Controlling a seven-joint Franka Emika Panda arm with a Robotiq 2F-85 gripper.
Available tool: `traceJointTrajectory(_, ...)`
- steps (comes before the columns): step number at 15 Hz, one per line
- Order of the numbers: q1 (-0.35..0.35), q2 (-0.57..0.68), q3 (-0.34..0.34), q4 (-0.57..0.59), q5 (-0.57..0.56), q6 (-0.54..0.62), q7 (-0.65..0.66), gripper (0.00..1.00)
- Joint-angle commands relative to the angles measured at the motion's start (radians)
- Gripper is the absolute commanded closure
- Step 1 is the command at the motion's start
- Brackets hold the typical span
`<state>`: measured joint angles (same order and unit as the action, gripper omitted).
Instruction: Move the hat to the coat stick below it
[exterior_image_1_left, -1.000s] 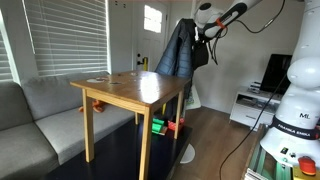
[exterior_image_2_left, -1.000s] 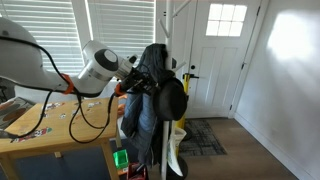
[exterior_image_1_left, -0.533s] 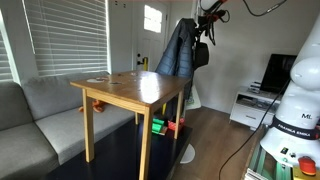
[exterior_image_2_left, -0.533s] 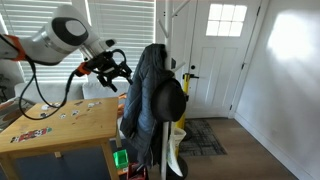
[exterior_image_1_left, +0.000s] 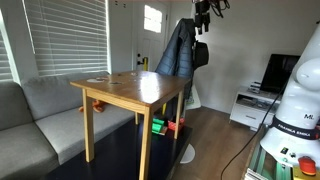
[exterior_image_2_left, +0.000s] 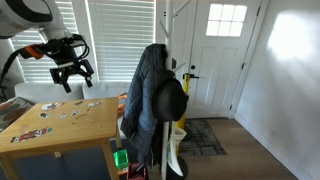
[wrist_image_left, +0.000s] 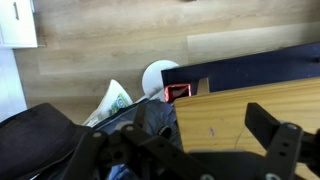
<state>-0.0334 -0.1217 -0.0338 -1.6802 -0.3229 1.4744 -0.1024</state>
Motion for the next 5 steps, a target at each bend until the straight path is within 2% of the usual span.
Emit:
traceJointTrajectory(1,0.005,0.002,0.006,0.006,0.001,-0.011,0.002,0.00)
traceJointTrajectory(5,0.001,0.005,0.003,0.006,0.001,-0.009,0.004,0.00)
